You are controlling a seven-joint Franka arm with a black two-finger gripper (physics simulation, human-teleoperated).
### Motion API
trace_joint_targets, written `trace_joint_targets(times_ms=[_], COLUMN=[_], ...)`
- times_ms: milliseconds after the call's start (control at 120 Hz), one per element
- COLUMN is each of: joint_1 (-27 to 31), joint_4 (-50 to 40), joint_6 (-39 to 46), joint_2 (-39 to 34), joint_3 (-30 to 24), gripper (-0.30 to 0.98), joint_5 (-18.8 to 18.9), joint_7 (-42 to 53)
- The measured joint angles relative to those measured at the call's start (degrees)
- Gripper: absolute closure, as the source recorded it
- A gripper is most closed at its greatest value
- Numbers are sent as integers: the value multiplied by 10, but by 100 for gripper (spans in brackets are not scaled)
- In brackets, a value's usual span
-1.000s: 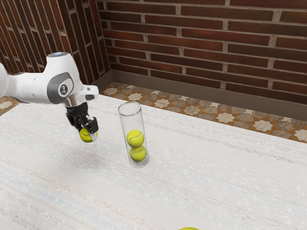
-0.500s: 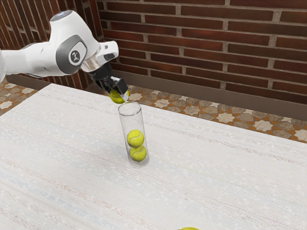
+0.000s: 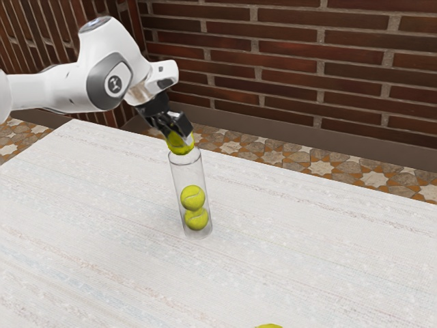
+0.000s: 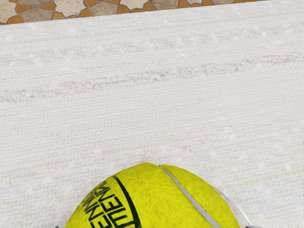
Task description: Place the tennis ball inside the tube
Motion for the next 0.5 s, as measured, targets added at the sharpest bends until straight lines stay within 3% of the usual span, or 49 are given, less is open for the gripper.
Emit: trace_joint_targets(times_ms=[200, 300, 500], joint_1=[3, 8, 22], joint_4=[3, 29, 135], joint_6=[-2, -51, -238], joint_2=[-3, -11, -4], joint_3=[-2, -3, -26], gripper=[8, 5, 2], joint_5=[4, 7, 97], joint_7=[4, 6, -4])
